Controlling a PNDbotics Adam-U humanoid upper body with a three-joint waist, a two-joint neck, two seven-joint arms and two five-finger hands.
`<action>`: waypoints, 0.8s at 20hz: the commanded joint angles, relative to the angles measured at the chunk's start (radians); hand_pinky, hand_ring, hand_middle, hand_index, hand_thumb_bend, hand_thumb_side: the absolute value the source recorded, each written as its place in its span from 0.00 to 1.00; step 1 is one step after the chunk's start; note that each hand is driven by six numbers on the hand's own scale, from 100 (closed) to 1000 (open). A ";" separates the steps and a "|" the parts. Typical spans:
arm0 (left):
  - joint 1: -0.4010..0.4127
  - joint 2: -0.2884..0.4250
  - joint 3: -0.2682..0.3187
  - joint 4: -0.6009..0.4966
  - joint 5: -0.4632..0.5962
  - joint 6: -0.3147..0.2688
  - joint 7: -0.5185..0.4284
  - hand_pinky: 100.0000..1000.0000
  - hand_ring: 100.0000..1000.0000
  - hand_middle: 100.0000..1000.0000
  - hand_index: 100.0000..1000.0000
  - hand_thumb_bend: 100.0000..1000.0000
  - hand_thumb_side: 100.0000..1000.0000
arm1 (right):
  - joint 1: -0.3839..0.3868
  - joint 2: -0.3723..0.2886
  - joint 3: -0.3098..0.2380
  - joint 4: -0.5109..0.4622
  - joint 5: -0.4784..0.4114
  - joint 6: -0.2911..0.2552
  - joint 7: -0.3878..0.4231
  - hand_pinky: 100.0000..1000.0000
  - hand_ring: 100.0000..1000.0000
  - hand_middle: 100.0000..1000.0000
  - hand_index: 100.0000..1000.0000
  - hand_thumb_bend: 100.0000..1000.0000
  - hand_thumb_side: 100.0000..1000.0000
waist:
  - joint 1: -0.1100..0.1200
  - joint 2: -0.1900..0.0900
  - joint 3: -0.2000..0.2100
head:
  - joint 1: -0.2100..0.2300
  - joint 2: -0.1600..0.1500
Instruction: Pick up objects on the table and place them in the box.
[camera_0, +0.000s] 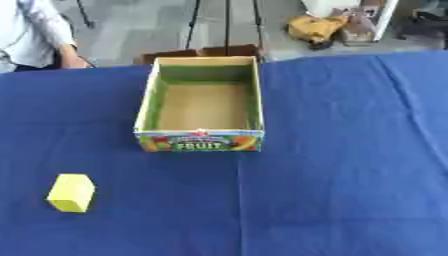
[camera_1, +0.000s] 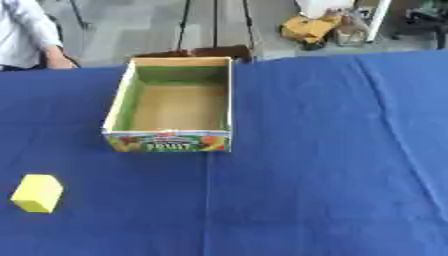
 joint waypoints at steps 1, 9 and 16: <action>-0.006 0.005 0.002 -0.019 0.002 -0.005 -0.001 0.62 0.84 0.80 0.95 0.06 1.00 | -0.008 -0.029 -0.010 -0.018 -0.006 0.004 0.000 0.64 0.73 0.67 0.80 0.06 1.00 | 0.013 0.003 0.000 | -0.002 -0.013; 0.001 0.020 0.006 -0.019 -0.003 -0.004 0.000 0.62 0.84 0.80 0.95 0.06 1.00 | -0.008 -0.029 -0.012 -0.018 -0.009 0.004 0.003 0.64 0.74 0.67 0.80 0.06 1.00 | 0.015 0.004 0.000 | 0.001 -0.012; 0.040 0.257 0.024 -0.019 -0.103 0.032 0.008 0.65 0.85 0.81 0.97 0.04 1.00 | -0.004 -0.033 -0.007 -0.018 -0.014 0.007 0.008 0.64 0.74 0.67 0.80 0.06 1.00 | 0.024 -0.007 -0.003 | 0.008 0.010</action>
